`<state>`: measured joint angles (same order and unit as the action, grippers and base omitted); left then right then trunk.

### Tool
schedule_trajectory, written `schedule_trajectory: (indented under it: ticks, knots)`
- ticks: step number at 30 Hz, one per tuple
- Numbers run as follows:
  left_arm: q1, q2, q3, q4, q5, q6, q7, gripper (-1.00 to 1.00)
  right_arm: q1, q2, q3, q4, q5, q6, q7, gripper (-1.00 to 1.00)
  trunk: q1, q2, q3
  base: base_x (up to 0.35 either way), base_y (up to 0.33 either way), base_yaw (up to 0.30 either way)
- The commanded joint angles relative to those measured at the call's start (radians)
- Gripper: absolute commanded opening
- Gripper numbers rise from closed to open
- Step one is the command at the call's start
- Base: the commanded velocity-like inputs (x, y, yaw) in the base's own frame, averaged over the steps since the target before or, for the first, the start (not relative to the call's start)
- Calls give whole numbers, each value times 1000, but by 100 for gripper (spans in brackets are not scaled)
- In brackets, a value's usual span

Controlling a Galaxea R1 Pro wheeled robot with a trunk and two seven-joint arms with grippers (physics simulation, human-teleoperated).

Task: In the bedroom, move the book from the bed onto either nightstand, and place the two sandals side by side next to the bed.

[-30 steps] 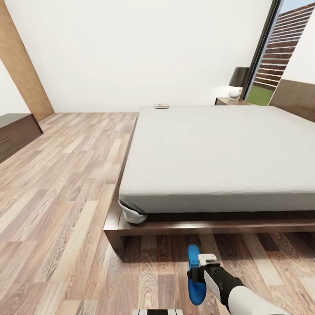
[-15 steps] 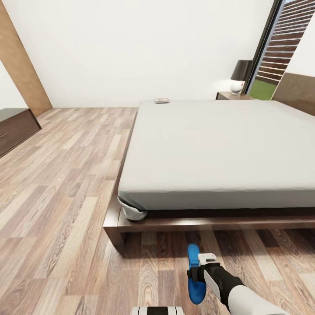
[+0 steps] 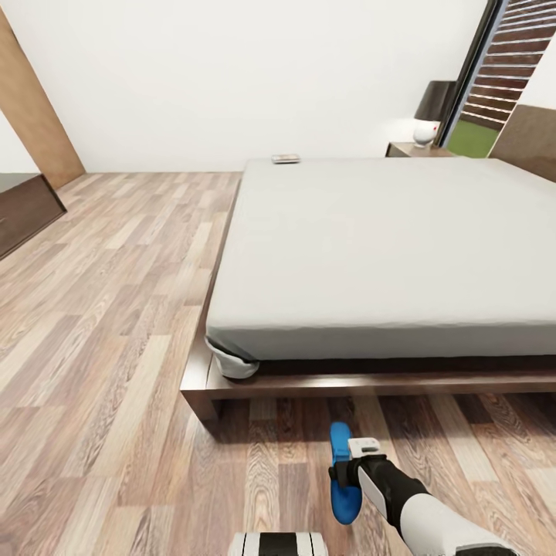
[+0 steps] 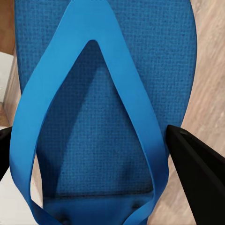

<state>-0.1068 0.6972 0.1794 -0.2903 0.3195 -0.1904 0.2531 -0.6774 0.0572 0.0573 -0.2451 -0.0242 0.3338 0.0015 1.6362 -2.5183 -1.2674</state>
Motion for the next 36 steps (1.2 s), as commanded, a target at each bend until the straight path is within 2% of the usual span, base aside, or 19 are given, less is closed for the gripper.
schedule_trajectory:
  ticks: [1,11,16,29,36]
  knots:
    - [0,0,-3,0,10,-4,0,-100,-1,0,6,-2,-2,6,0,-100,0,-1,-5,0,0,0]
    - [0,1,-3,0,10,-4,0,-100,-9,0,7,-1,-2,5,0,-100,5,-3,-43,0,0,0]
    - [0,0,-3,0,10,-4,0,-100,-17,0,7,-5,-2,5,0,-100,5,-3,-43,0,0,0]
    - [0,0,-3,0,10,-4,0,-100,-52,-1,16,-2,-3,5,1,-100,11,-6,-94,0,0,0]
    - [0,2,-3,-1,10,-4,12,-100,-54,-2,34,-3,-2,5,2,-100,11,-6,-94,0,0,0]
